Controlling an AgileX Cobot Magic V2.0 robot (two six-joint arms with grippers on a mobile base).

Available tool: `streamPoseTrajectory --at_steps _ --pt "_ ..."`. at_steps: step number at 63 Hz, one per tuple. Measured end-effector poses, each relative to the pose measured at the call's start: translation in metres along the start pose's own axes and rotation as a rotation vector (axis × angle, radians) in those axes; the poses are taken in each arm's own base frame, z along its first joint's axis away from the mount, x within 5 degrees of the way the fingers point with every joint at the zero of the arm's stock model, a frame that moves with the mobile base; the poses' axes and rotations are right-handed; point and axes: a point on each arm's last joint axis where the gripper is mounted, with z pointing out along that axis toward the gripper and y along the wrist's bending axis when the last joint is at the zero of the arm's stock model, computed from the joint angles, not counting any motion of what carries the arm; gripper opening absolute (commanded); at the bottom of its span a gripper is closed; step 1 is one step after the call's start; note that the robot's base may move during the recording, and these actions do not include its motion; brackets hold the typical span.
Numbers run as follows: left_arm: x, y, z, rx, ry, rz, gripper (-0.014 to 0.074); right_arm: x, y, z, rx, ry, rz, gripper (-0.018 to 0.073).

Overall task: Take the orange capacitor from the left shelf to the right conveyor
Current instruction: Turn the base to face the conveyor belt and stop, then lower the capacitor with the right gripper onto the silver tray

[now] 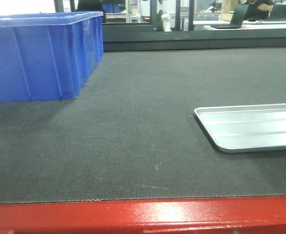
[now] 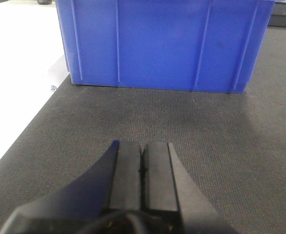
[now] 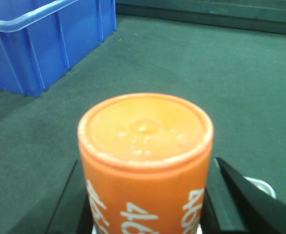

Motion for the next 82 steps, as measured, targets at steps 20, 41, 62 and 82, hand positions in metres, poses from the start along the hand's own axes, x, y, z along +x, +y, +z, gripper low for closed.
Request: streamPoseTrajectory --at_steps 20,41,62,82 --pt "0.000 0.000 0.000 0.000 0.000 0.000 -0.0127 0.023 -0.010 0.085 0.041 0.101 0.014 0.0129" --pt "0.000 0.000 0.000 0.000 0.000 0.000 -0.0127 0.066 -0.043 0.118 0.124 0.052 -0.015 0.0129" --pt "0.000 0.000 0.000 0.000 0.000 0.000 -0.0127 0.118 -0.042 0.142 0.033 -0.112 -0.014 0.0129" --pt "0.000 0.000 0.000 0.000 0.000 0.000 -0.0127 0.147 -0.054 0.148 0.073 -0.036 0.021 0.0129"
